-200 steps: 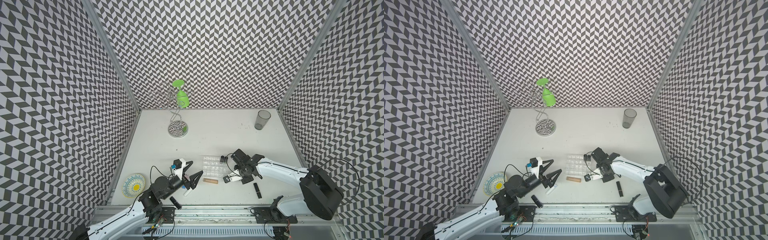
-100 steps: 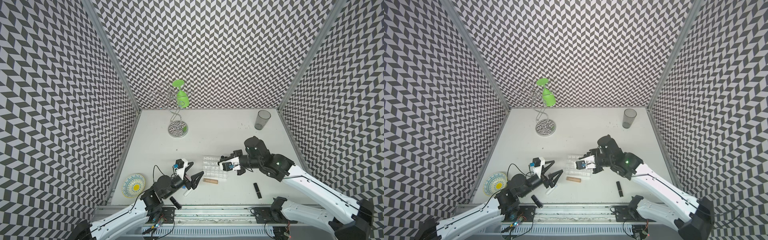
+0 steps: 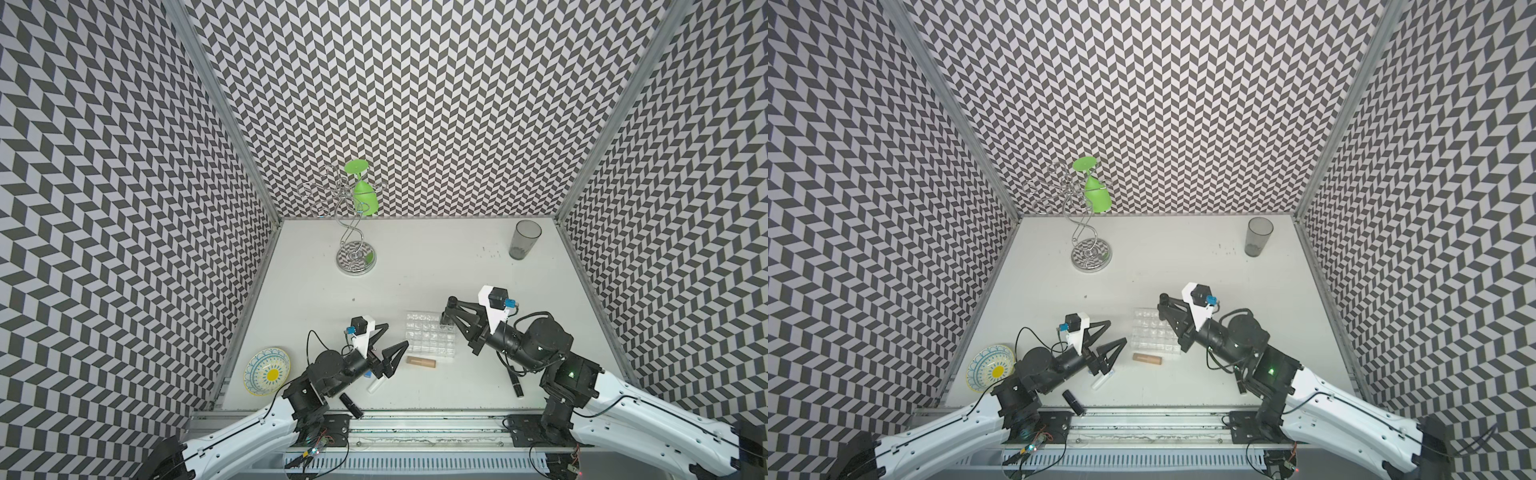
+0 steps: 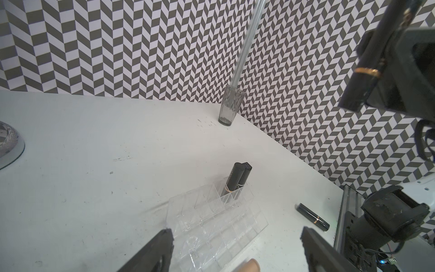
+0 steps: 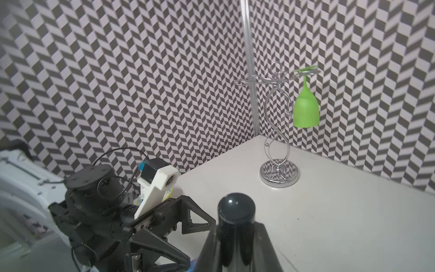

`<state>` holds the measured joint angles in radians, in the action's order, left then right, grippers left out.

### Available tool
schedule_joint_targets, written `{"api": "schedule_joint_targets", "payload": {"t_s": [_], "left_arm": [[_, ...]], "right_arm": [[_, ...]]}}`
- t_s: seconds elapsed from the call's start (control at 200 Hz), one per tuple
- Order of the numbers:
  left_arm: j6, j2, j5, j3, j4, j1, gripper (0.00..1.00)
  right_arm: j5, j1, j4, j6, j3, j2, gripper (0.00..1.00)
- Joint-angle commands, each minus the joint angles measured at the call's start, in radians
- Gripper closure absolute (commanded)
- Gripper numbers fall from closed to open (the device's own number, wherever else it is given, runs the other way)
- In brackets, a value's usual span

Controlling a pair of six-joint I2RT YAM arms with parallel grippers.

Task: Arrange the lipsticks in the organizer
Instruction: Pick up the lipstick at the center of the board, then place the lipstick in the storage box.

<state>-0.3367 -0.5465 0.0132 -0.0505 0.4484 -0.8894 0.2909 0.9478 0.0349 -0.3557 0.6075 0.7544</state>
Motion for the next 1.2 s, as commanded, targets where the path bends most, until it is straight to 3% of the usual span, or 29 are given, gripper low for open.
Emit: {"api": "schedule_joint_targets", "payload": {"t_s": [0.0,0.145,0.32,0.541,0.651,0.766,0.916,1.192], "left_arm": [[-0.022,-0.011,0.009,-0.007,0.037,0.003,0.11],[-0.042,-0.013,-0.014,-0.001,0.046,0.003,0.11],[-0.051,-0.018,-0.092,0.012,0.045,0.004,0.12],[-0.051,-0.107,-0.138,0.032,0.152,0.006,0.15],[-0.046,-0.205,-0.136,0.027,0.235,0.006,0.15],[-0.037,-0.292,-0.147,0.01,0.271,0.011,0.13],[-0.029,-0.362,-0.123,-0.003,0.319,0.021,0.12],[-0.016,-0.41,-0.116,-0.008,0.336,0.029,0.13]], "right_arm": [[-0.306,0.009,0.218,0.501,-0.015,-0.029,1.0],[-0.457,0.033,0.211,0.688,-0.091,-0.037,1.0],[-0.631,0.124,0.397,0.749,-0.283,0.007,1.0],[-0.822,0.264,0.598,0.629,-0.332,0.186,1.0],[-0.834,0.268,0.682,0.582,-0.33,0.251,1.0],[-0.946,0.262,0.727,0.549,-0.3,0.344,1.0],[-0.86,0.209,0.763,0.523,-0.232,0.486,1.0],[-0.94,0.201,0.769,0.445,-0.152,0.657,1.0]]}}
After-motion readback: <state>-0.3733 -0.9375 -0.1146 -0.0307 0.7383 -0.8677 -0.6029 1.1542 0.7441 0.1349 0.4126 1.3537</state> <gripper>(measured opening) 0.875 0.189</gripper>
